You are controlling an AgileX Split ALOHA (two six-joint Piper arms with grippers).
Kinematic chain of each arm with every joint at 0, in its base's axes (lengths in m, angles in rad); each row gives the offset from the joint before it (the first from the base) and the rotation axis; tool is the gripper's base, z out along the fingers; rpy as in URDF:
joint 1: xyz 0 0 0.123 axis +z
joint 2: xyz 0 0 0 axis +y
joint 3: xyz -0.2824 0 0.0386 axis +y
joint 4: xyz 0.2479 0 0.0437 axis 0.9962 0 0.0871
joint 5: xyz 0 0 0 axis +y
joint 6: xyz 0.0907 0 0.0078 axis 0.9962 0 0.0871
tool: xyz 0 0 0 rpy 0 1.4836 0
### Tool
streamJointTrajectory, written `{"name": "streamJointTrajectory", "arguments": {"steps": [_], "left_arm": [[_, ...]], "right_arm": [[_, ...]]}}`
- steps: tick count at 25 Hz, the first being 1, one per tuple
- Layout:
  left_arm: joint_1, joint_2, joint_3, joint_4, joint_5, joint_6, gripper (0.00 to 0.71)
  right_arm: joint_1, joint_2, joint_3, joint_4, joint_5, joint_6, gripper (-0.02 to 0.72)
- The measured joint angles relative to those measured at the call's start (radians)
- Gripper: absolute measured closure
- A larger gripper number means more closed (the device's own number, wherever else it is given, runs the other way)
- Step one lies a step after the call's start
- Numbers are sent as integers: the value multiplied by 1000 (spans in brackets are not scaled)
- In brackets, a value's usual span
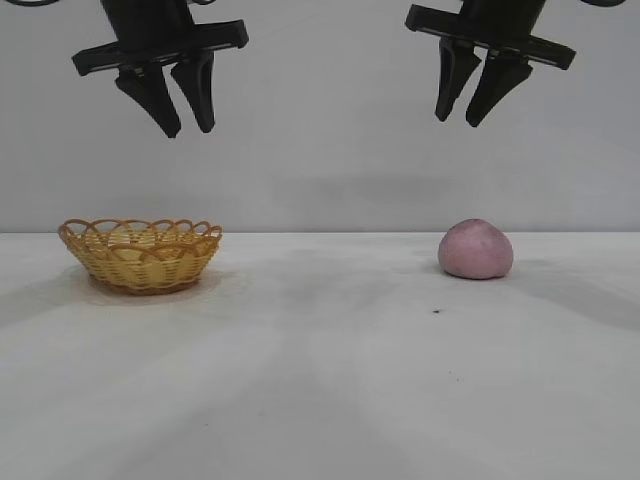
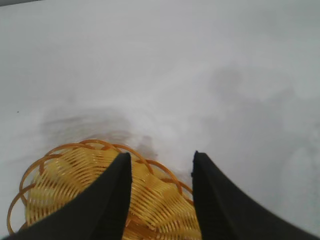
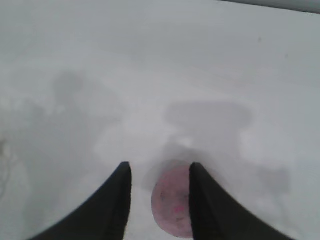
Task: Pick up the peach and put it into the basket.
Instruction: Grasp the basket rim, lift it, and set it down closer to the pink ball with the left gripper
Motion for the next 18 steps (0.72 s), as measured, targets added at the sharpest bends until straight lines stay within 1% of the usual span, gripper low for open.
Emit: {"name": "streamJointTrajectory", "arguments": {"steps": [9,11,14,16,18], "left_arm": [[0,0,0,6,0,0,414],[0,0,0,30,9,0,414],[0,2,0,130,54,0,414],[17,8,0,160,76,-2,414],[53,26,-3,163,82,-4,414]], "right_arm": [[0,0,0,0,0,0,431],[0,0,0,0,0,0,431],[0,0,0,0,0,0,431],[0,0,0,0,0,0,431],[0,0,0,0,4,0,431]]}}
